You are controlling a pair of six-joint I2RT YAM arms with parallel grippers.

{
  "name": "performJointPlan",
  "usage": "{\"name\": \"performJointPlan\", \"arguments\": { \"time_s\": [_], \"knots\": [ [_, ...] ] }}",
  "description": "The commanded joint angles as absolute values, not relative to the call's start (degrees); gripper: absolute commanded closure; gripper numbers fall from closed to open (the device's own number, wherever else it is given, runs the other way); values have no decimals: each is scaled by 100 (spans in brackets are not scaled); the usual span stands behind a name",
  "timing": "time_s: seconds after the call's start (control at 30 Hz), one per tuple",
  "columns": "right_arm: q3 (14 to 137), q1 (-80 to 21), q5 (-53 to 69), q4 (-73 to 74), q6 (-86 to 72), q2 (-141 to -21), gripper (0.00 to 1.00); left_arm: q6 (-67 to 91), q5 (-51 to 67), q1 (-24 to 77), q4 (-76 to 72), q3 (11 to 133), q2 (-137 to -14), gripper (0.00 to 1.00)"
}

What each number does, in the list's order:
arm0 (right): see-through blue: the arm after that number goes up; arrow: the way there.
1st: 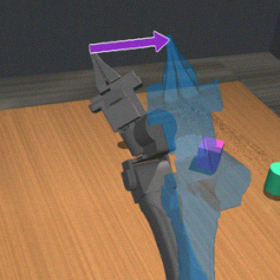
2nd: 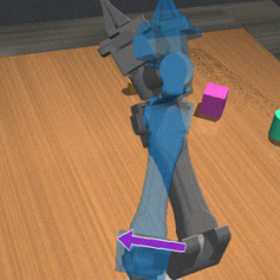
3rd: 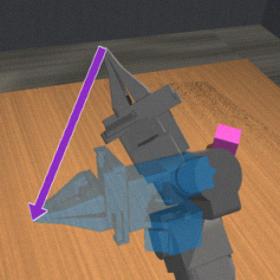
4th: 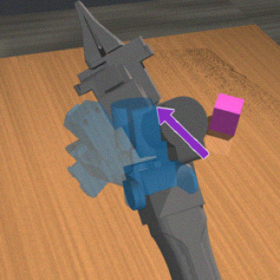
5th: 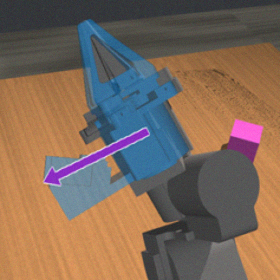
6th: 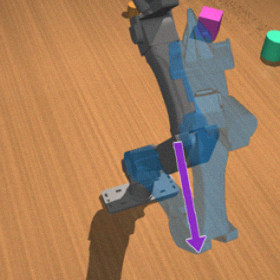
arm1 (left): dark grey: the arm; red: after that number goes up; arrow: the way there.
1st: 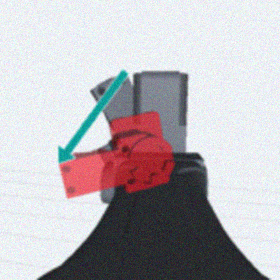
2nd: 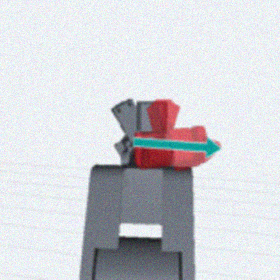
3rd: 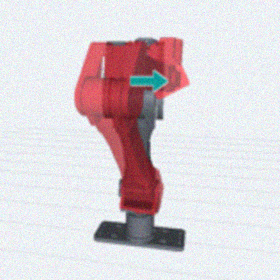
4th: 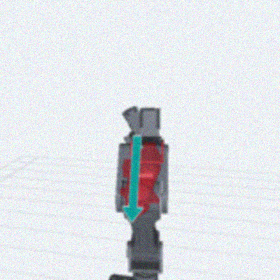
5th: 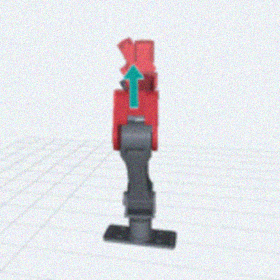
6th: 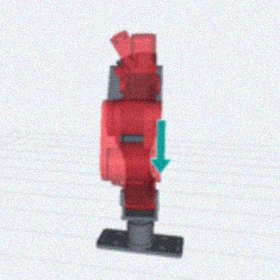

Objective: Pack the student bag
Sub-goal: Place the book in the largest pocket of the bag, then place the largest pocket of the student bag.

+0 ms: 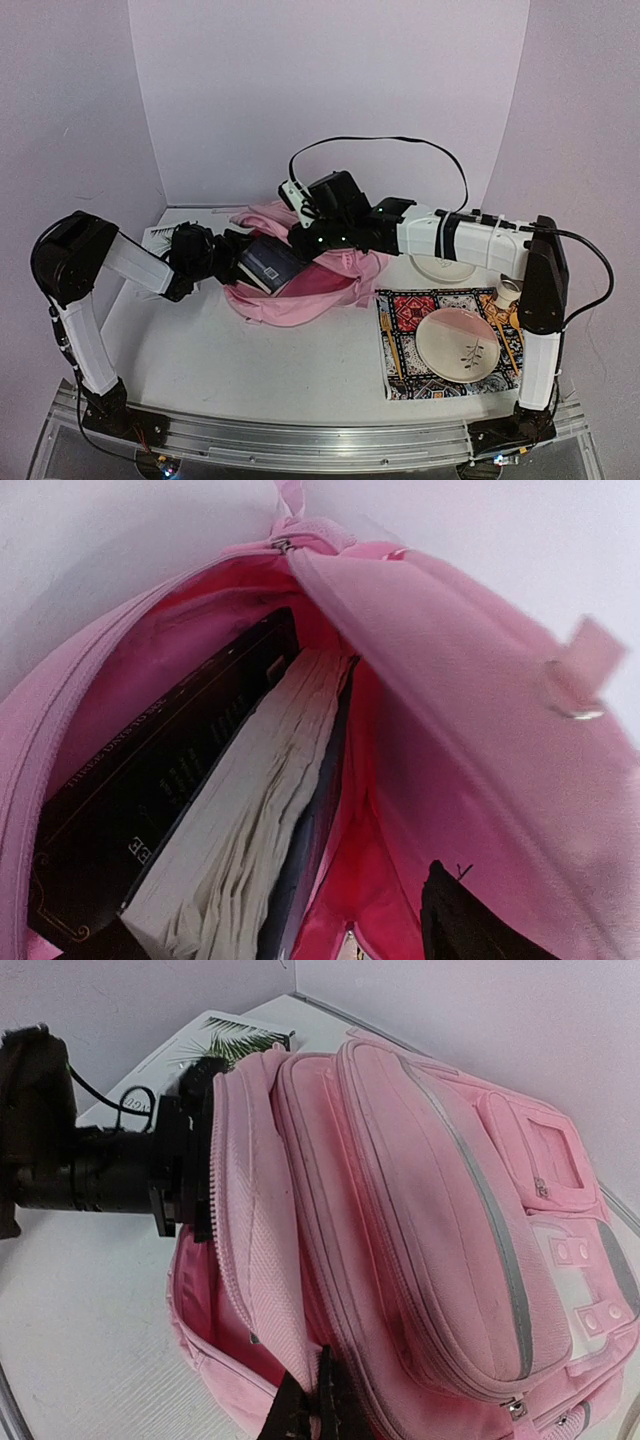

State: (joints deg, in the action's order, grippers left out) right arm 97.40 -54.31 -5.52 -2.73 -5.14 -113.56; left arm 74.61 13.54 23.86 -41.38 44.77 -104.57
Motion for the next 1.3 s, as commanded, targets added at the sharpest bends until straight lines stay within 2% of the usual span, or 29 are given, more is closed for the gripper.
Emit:
{"name": "performJointPlan", "arguments": {
  "time_s": [0.0, 0.17, 0.3, 0.5, 0.67, 0.87, 1.27],
  "knots": [
    [9630, -5493, -805, -765, -332, -10986, 100, 6384, 821, 2380, -3229, 4424, -9469, 14],
    [9487, -5486, -922, -754, -292, -10963, 100, 5959, 708, 2377, -2609, 4360, -9021, 9],
    [9426, -5487, -955, -751, -297, -10943, 100, 5816, 756, 2387, -2398, 4316, -8891, 14],
    [9489, -5489, -965, -747, -289, -10985, 100, 5918, 710, 2643, -2364, 4544, -9313, 34],
    [9546, -5488, -987, -747, -250, -11025, 100, 5892, 572, 2840, -2363, 4871, -9664, 42],
    [9400, -5489, -1202, -747, -132, -10973, 100, 5512, 218, 2828, -2062, 4950, -9361, 36],
    [9022, -5310, -1840, -658, -49, -11157, 100, 4462, -578, 2180, 268, 5223, -8407, 20]
  ]
}}
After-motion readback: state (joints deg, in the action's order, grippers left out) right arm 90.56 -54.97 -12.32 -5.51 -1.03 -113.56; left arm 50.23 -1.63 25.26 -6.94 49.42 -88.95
